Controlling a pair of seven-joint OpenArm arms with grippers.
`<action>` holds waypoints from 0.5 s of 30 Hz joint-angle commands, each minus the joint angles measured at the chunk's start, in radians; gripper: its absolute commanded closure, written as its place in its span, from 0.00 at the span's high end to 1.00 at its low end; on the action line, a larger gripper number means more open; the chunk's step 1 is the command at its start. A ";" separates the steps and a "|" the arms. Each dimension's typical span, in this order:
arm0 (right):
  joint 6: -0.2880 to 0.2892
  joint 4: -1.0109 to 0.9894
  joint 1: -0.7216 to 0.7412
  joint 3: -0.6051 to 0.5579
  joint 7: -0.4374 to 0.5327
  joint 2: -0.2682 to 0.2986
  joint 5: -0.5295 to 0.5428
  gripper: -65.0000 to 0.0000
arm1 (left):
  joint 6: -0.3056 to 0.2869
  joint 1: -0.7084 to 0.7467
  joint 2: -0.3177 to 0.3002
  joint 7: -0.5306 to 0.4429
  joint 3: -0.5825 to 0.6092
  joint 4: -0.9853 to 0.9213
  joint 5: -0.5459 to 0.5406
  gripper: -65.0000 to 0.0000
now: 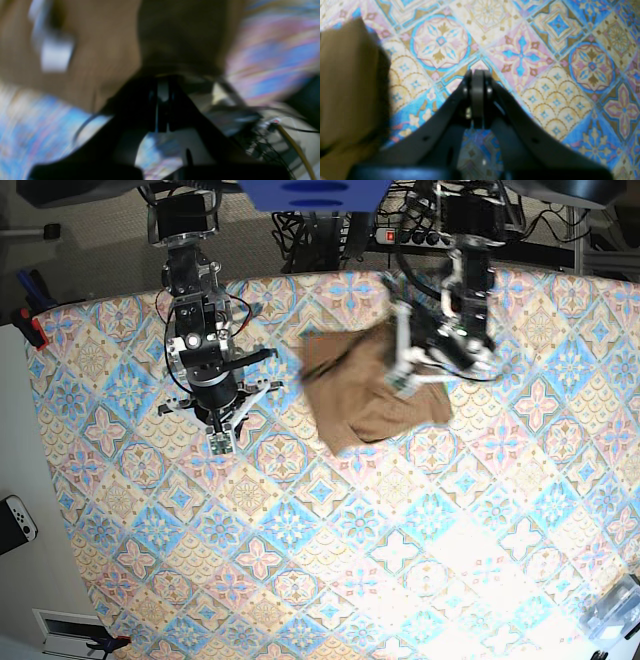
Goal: Layout the t-shirt on the table in an organized manner, then fold the t-shirt properly
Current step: 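Lift the right gripper away and tuck the bundle edge with the left gripper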
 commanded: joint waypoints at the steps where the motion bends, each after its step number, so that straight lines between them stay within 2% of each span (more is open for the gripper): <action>1: -0.001 0.018 0.015 -0.001 0.023 -0.001 -0.001 0.00 | 0.002 -0.004 0.001 -0.009 -0.025 0.015 0.019 0.00; 7: -0.001 0.018 0.015 -0.004 0.023 -0.001 -0.001 0.00 | 0.002 -0.006 0.032 -0.193 -0.088 0.007 0.128 0.00; 12: -0.001 0.020 0.015 -0.006 0.023 -0.001 -0.001 0.00 | 0.002 -0.059 0.062 -0.244 -0.089 -0.007 0.251 0.00; 15: -0.001 0.021 0.008 -0.006 0.023 -0.001 -0.001 0.00 | 0.002 -0.101 0.073 -0.308 -0.106 -0.039 0.321 0.00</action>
